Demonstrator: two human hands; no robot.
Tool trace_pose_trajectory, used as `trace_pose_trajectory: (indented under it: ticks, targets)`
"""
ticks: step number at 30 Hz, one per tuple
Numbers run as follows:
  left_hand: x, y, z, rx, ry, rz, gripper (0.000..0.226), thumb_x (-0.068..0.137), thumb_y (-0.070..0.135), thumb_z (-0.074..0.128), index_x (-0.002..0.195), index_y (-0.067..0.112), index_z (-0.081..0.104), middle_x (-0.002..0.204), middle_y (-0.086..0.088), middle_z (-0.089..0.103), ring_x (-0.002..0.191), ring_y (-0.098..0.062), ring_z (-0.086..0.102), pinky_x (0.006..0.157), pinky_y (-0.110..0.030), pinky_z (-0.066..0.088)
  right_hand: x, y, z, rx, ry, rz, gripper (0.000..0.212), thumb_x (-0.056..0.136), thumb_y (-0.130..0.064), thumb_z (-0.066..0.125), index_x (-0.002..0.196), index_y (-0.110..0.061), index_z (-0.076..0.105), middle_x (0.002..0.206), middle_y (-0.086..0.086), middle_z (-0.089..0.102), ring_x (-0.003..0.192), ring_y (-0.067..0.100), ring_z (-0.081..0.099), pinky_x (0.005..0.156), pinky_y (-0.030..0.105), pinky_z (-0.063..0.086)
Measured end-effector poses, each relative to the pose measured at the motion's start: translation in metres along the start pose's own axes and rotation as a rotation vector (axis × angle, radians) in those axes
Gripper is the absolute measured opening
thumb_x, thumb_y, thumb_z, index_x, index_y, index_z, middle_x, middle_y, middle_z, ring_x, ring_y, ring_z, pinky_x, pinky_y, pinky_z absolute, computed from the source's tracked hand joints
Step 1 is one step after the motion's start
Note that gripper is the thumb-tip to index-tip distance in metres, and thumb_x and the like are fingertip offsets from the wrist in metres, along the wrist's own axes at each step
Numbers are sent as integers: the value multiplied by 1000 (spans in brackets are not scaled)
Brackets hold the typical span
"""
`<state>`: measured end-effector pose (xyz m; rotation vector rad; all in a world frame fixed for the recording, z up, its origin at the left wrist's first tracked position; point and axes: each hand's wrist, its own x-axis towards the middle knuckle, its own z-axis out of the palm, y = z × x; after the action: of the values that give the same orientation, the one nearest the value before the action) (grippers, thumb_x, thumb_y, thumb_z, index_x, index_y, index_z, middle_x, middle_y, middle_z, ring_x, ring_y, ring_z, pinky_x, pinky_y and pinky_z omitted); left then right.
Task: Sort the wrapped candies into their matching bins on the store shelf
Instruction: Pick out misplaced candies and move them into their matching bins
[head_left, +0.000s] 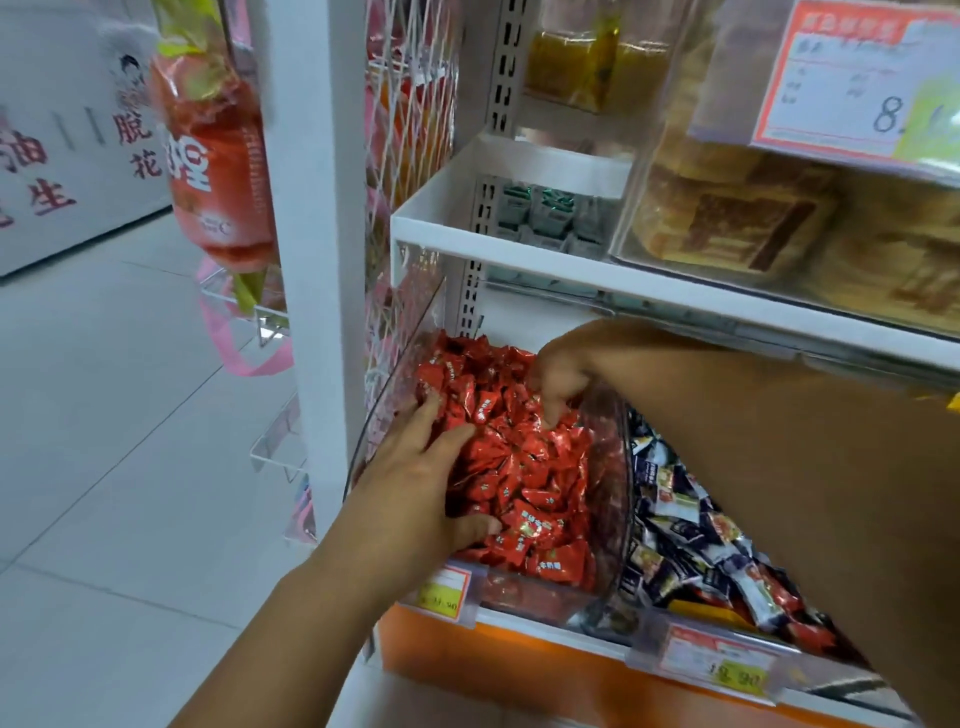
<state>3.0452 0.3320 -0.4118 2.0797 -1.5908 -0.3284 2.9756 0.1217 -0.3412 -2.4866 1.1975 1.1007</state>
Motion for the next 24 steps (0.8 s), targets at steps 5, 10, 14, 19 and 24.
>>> trace_pose_trajectory:
  ticks: [5,10,14,19,24]
  targets:
    - [3,-4,3,-1,-15,3,100,69,57,74,150,36,19,160,9,-12,147,-13,-7,120,-35,10,22,-11,14,148,-130,-43,53,92,-27,60,139,-7,46,120,7,60,97,22,59,70,22,51]
    - [2,-2,4,0,-18,0,99,69,57,74,149,40,18,158,14,-16,146,-9,-7,118,-30,9,27,-14,22,301,-203,-57,44,95,-8,51,137,5,44,111,15,61,71,18,68,64,22,55]
    - [2,-2,2,-16,-18,-6,98,70,56,75,149,39,19,158,15,-15,145,-8,-5,117,-29,11,19,-4,17,506,51,-105,44,83,-9,66,125,-1,55,118,12,58,108,29,60,88,39,52]
    - [1,-2,2,-26,-33,-39,98,70,56,75,149,38,20,158,13,-15,146,-9,-6,120,-34,13,4,13,-5,915,238,-191,13,82,2,64,79,-6,55,65,5,56,38,10,53,38,18,43]
    - [1,1,-1,-11,-50,-57,98,73,56,73,151,32,18,159,10,-16,146,-10,-9,118,-30,8,-10,8,-16,1034,227,-296,12,88,-5,63,81,-8,54,67,10,59,53,17,58,48,23,53]
